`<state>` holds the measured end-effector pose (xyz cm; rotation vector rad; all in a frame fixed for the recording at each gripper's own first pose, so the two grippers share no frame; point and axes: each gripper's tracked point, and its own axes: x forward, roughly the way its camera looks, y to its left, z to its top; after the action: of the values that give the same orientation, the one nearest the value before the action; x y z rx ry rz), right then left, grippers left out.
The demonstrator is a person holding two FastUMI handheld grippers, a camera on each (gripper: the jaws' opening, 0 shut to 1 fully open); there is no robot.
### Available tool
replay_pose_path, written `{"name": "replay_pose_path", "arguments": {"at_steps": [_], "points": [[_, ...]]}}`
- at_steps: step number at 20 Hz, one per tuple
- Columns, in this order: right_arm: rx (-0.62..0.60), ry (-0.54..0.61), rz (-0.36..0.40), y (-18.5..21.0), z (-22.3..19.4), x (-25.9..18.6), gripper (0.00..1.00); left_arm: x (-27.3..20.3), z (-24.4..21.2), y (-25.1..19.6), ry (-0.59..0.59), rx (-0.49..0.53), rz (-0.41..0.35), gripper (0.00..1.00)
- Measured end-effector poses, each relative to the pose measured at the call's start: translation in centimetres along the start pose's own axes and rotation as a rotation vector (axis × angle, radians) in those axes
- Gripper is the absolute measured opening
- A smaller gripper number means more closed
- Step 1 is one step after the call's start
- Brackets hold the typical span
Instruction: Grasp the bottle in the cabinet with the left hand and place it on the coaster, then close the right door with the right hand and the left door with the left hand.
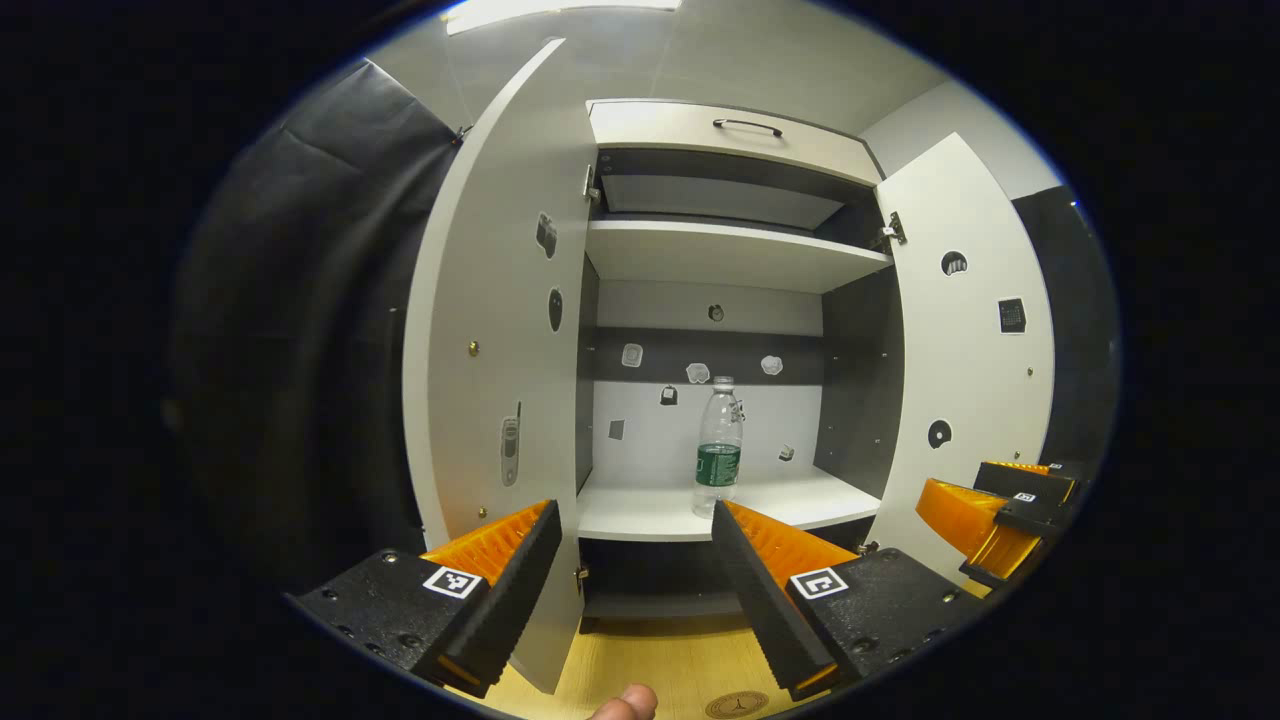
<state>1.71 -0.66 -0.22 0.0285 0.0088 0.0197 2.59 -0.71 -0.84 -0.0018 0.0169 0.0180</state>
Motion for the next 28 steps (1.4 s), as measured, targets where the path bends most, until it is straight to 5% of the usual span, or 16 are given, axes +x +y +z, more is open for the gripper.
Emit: {"name": "replay_pose_path", "arguments": {"at_steps": [17, 28], "points": [[-0.018, 0.069, -0.082, -4.8, -2.4, 0.5, 1.00, 14.7, -2.5, -7.4, 0.026, 0.015, -0.139, 0.96], [-0.020, 0.123, -0.155, -7.1, -4.1, 1.9, 1.00, 25.1, -3.2, -9.9, 0.025, 0.020, -0.161, 0.96]]}}
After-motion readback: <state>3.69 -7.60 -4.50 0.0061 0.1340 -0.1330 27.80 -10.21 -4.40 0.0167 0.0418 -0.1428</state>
